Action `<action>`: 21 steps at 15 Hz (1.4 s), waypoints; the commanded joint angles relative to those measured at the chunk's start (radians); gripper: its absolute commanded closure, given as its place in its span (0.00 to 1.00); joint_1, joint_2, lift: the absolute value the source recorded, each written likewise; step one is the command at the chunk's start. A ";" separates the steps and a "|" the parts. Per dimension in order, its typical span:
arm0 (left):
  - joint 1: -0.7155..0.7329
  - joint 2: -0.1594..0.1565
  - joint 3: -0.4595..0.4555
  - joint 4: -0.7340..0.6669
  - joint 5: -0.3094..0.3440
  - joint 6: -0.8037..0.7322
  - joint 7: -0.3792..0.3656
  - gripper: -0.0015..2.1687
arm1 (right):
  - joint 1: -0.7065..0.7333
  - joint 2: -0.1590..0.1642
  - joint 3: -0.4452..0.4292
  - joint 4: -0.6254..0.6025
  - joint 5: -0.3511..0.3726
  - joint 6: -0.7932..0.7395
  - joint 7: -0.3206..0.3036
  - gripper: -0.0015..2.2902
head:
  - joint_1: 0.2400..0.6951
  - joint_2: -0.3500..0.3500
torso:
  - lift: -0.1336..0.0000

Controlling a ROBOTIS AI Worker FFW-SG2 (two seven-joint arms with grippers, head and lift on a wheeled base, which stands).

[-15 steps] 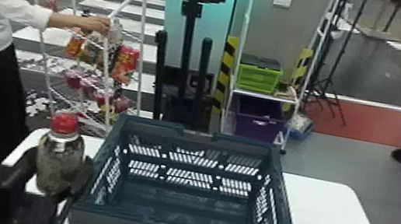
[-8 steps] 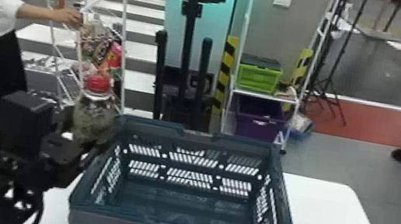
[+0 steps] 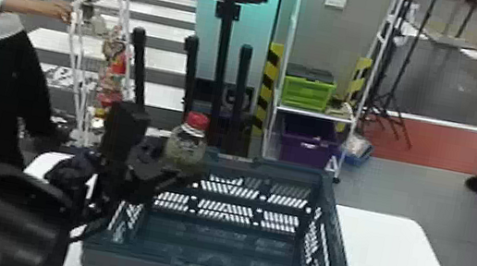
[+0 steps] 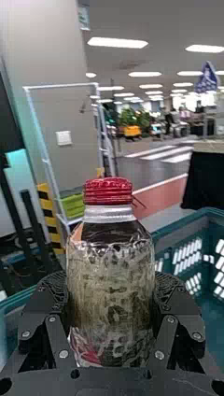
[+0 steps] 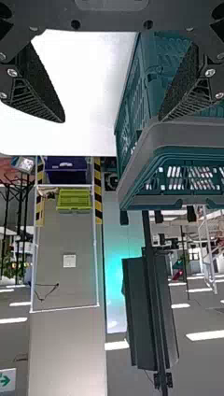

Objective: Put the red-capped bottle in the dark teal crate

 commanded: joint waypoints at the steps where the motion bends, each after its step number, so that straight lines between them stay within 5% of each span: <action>1: -0.092 0.004 -0.059 0.098 -0.002 0.025 -0.060 0.99 | 0.002 0.002 -0.009 0.000 0.000 -0.005 0.001 0.06 | 0.57 0.50 | 1.00; 7: -0.327 -0.005 -0.228 0.403 -0.075 0.120 -0.302 0.99 | 0.002 0.002 -0.023 0.011 0.000 -0.008 0.002 0.06 | 0.57 0.50 | 1.00; 8: -0.355 -0.027 -0.229 0.457 -0.113 0.123 -0.358 0.99 | 0.002 0.002 -0.023 0.012 0.000 -0.008 0.002 0.06 | 0.57 0.50 | 1.00; 10: -0.384 -0.131 -0.166 0.596 -0.263 0.120 -0.482 0.99 | 0.002 0.002 -0.026 0.017 0.000 -0.017 0.002 0.06 | 0.57 0.50 | 1.00; 14: -0.462 -0.192 -0.160 0.833 -0.366 -0.046 -0.531 0.99 | -0.002 0.002 -0.028 0.028 0.000 -0.017 0.002 0.06 | 0.57 0.50 | 1.00; 21: -0.499 -0.192 -0.155 0.988 -0.636 -0.178 -0.554 0.99 | -0.004 0.002 -0.026 0.032 0.000 -0.020 0.002 0.06 | 0.57 0.50 | 1.00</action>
